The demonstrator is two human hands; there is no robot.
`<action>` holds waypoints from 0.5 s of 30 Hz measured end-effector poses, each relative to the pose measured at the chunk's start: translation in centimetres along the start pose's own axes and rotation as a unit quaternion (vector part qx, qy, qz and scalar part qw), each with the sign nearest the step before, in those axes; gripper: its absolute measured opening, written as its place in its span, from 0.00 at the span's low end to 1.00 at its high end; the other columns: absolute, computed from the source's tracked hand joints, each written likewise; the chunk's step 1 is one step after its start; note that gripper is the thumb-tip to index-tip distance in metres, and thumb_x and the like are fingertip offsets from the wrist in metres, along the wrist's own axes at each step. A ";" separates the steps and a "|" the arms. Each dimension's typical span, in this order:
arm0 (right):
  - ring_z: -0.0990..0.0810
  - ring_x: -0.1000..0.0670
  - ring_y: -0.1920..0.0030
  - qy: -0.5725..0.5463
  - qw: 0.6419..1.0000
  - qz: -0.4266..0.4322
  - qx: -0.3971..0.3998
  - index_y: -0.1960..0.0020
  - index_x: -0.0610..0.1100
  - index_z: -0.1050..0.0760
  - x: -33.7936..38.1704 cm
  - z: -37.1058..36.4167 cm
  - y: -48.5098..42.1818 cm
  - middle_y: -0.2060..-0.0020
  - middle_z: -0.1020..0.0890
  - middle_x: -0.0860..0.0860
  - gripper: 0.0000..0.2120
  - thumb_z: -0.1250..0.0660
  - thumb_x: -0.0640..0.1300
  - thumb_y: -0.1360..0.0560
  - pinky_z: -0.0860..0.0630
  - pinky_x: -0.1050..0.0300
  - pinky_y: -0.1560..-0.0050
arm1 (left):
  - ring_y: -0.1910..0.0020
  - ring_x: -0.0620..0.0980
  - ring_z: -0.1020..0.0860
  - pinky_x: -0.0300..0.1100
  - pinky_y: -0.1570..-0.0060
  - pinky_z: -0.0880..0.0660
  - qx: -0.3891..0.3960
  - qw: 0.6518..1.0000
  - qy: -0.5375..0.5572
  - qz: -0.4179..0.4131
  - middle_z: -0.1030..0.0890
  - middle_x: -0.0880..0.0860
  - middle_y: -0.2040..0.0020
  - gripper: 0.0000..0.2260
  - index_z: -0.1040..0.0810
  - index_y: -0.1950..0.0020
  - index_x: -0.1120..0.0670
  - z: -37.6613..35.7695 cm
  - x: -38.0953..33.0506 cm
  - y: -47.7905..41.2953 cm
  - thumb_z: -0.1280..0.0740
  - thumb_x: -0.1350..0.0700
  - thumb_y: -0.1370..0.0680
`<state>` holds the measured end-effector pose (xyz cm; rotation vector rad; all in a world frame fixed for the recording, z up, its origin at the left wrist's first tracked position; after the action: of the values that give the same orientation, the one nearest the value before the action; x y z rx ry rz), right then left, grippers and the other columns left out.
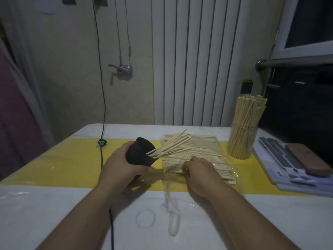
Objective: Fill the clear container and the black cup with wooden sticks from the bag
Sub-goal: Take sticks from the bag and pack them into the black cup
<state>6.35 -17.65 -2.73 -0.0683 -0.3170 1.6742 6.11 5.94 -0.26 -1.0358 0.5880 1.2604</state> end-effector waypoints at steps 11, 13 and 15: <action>0.26 0.44 0.45 -0.024 1.000 -0.004 -0.012 0.47 0.51 0.21 0.1 -0.3 -0.1 0.47 0.23 0.50 0.10 0.40 0.43 0.22 0.32 0.53 0.49 | 0.47 0.44 0.22 0.48 0.51 0.23 -0.001 1.000 -0.003 0.001 0.21 0.39 0.46 0.32 0.28 0.46 0.32 -0.1 0.2 -0.1 0.22 0.43 0.47; 0.26 0.44 0.45 -0.024 1.000 -0.006 -0.018 0.47 0.51 0.21 0.1 -0.4 -0.1 0.47 0.23 0.50 0.10 0.40 0.44 0.21 0.31 0.53 0.49 | 0.47 0.45 0.22 0.49 0.49 0.23 -0.002 1.000 -0.003 0.003 0.21 0.40 0.46 0.32 0.28 0.46 0.32 -0.1 0.2 -0.1 0.21 0.44 0.47; 0.27 0.44 0.45 -0.023 1.000 -0.006 -0.015 0.47 0.52 0.21 0.2 -0.5 -0.2 0.46 0.24 0.50 0.10 0.40 0.44 0.21 0.31 0.52 0.48 | 0.47 0.45 0.22 0.50 0.49 0.22 -0.001 1.000 0.001 0.003 0.21 0.39 0.46 0.30 0.28 0.48 0.31 0.0 0.2 -0.1 0.21 0.45 0.46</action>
<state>6.58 -17.35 -3.10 -0.0499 -0.3768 1.6605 6.24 5.98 -0.37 -1.0366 0.5920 1.2664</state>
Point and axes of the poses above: each hand's wrist, its own y-axis away from the middle knuckle, its own z-axis out of the back of the hand, x = y × z, the point moved 1 cm from there along -y, towards the middle knuckle
